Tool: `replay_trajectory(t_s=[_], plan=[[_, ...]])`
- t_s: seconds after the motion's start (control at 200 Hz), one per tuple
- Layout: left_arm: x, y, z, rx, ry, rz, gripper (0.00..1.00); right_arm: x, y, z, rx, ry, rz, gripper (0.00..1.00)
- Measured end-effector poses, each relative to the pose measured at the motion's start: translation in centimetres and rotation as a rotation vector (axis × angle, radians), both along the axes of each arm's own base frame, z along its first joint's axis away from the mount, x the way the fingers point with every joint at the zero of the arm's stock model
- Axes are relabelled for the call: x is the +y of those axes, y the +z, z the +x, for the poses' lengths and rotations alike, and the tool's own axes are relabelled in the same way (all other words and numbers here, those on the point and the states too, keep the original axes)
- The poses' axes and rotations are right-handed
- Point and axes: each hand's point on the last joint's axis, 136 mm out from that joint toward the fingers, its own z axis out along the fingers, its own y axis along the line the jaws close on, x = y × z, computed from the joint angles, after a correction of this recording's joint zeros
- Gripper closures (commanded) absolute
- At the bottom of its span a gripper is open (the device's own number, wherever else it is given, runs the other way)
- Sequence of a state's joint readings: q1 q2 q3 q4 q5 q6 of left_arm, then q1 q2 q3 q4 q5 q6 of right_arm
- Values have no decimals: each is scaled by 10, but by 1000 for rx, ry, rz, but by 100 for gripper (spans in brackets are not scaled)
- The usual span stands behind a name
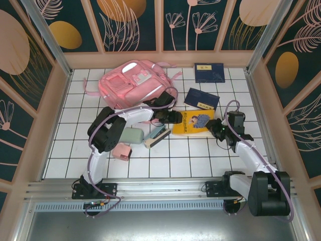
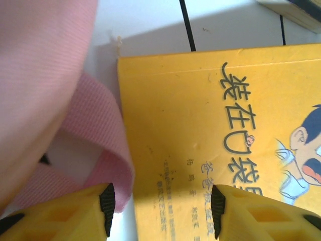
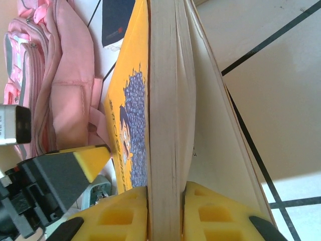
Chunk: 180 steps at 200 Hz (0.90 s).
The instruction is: Pack the student bag
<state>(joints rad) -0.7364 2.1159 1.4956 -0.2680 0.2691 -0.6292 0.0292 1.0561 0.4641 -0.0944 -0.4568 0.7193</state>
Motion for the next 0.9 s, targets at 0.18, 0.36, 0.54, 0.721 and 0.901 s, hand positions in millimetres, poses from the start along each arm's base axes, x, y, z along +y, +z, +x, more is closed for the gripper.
replay_trajectory(t_s=[0.18,0.36,0.54,0.721,0.901], plan=[[26,55,11,-41,93,-65,41,1,14,0,5,-12,11,83],[36,80,4,28,188,-214,40,2,23,2,52,-79,86,83],[28,67,-12,144,212,-268,39,3,32,5,95,-145,168,84],[25,80,8,98,207,-274,39,7,68,21,18,-102,143,84],[40,109,41,-54,204,-224,39,30,96,30,-66,54,32,84]])
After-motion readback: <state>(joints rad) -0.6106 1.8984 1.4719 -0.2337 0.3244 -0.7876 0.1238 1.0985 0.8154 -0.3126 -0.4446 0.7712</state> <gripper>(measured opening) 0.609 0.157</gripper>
